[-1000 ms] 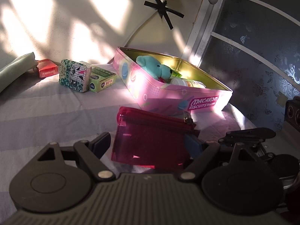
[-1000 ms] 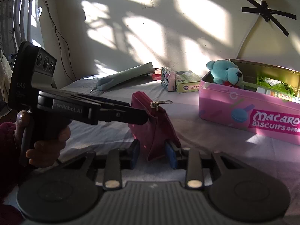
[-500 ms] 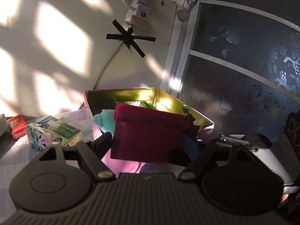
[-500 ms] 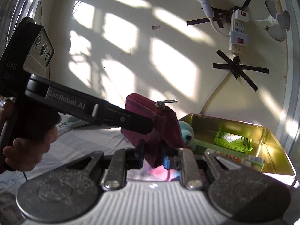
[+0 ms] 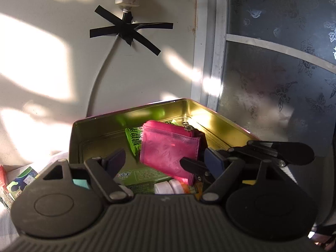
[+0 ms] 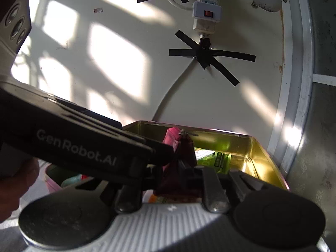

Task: Organize objects
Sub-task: 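Carry the red pouch over the pink tin and open the right gripper, then move the right gripper to the teal pencil case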

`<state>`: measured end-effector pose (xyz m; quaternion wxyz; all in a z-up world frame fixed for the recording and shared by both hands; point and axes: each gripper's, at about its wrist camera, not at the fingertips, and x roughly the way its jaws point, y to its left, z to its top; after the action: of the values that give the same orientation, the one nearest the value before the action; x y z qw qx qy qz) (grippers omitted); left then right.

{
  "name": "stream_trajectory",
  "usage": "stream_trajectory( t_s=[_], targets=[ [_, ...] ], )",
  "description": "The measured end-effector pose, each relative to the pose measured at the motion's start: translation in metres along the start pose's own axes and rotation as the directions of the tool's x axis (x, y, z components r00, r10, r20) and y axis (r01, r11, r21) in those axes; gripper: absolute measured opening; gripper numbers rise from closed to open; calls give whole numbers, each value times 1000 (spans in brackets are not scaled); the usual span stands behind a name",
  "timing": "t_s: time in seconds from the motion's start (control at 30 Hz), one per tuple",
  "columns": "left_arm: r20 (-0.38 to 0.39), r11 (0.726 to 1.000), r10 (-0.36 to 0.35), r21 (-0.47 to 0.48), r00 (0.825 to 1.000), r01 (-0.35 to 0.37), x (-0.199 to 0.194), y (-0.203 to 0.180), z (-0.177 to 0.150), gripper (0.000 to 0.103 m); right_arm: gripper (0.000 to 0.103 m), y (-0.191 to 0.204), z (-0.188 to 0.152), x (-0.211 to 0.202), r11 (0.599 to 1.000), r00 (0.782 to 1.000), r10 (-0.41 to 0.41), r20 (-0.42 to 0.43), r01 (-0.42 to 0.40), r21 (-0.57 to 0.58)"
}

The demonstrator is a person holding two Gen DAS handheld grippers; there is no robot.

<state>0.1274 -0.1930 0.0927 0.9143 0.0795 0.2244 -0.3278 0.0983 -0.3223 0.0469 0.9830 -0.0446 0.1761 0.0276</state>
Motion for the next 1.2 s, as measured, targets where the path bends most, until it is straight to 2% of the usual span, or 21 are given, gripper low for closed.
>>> stream_trajectory(
  t_s=[0.1,0.2,0.3,0.5,0.63,0.77,0.9,1.0,1.1,1.17,1.2],
  targets=[
    [-22,998,60,-13,998,-60,-3,5,-4,84,22,-7,-2,11,997,999,-51,-15,52,53],
    [-26,992,122,-6,992,-122,-11,9,-11,86,28,-14,-6,0,994,999,-49,1,49,96],
    [-21,989,140,-40,990,-141,-24,14,-17,87,29,-14,-9,-16,994,999,-44,8,43,103],
    [-17,981,174,-78,985,-175,-60,20,-38,87,30,-8,-14,-55,987,999,-11,44,4,160],
    [-20,972,212,-95,977,-213,-85,32,-55,87,30,9,-14,-73,980,998,42,56,-52,191],
    [-49,957,257,-128,965,-261,-104,60,-77,87,31,40,-11,-79,979,991,120,61,-128,162],
    [-112,922,344,-149,932,-358,-119,101,-106,87,32,82,-8,-71,969,975,222,29,-224,106],
    [-158,880,422,-163,893,-445,-132,137,-129,87,32,116,-7,-58,944,947,319,-29,-315,94],
    [-179,814,517,-199,837,-545,-154,177,-147,87,32,148,-5,-36,894,891,440,-111,-424,142],
    [-184,738,584,-285,791,-612,-175,210,-156,87,32,170,1,-17,856,847,509,-150,-481,190],
    [-186,699,606,-338,773,-630,-184,222,-160,87,32,180,6,-7,841,831,532,-163,-498,211]
  ],
)
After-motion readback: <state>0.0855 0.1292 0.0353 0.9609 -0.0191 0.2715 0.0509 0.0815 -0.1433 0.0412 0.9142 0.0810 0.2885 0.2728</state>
